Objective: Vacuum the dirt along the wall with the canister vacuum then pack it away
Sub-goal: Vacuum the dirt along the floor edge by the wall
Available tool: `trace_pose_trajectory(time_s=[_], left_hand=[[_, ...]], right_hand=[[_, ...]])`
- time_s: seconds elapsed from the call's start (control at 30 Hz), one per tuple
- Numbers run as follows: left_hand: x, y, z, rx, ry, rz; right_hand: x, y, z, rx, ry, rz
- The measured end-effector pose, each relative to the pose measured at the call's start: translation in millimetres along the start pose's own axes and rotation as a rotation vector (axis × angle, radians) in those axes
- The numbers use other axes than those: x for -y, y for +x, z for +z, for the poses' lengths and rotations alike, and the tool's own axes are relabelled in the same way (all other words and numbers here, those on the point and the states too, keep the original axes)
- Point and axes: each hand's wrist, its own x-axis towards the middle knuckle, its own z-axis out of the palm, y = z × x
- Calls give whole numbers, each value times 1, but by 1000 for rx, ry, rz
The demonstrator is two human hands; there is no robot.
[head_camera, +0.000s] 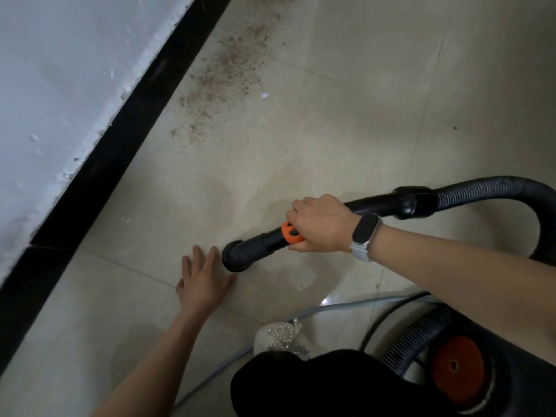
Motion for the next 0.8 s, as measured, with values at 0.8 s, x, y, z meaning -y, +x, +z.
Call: trace_pose_trajectory(time_s=[0.8], left_hand=[[-41, -2, 1, 110, 97, 87]], right_hand=[[-114, -111, 24, 217, 56, 227]])
